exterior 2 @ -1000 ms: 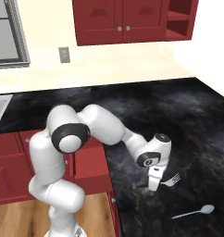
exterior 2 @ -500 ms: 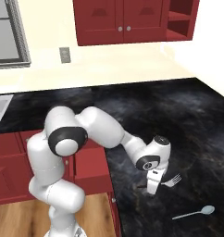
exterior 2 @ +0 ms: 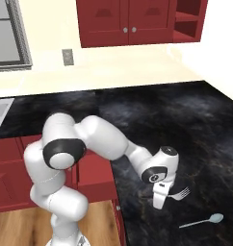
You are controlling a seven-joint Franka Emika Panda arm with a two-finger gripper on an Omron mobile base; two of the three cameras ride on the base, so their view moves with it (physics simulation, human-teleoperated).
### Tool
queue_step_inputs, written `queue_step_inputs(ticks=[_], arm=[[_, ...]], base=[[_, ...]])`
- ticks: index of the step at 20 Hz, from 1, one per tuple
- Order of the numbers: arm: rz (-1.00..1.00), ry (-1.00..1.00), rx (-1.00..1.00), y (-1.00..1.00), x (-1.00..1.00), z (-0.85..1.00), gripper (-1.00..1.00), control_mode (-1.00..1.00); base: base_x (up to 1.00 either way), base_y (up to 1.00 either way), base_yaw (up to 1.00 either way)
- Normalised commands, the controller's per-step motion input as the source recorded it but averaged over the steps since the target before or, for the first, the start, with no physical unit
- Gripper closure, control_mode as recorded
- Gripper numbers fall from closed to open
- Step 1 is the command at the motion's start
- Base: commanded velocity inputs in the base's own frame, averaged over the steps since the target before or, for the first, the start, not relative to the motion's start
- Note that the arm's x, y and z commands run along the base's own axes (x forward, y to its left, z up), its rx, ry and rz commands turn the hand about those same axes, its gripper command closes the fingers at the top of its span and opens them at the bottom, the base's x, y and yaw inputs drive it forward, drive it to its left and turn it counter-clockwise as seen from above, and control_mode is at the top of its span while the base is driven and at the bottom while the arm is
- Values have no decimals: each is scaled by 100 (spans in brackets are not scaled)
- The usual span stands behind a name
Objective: Organize the utensils by type. Pick up the wooden spoons from the counter and place them in the open cabinet. Then pick up the metallic utensils from the counter and place them in the open drawer.
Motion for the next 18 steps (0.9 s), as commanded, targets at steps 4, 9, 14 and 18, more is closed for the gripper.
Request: queue_step_inputs(ticks=[4, 9, 14, 18], arm=[[3, 0, 0, 6, -43, -2, 100, -100], [10, -9, -4, 19, -20, 33, 100, -100], [40, -20, -13, 56, -17, 31, 100, -100], [48, -8, -17, 70, 1, 35, 100, -100]], base=[[0, 0, 0], [0, 0, 0], [0, 0, 0], [0, 0, 0]])
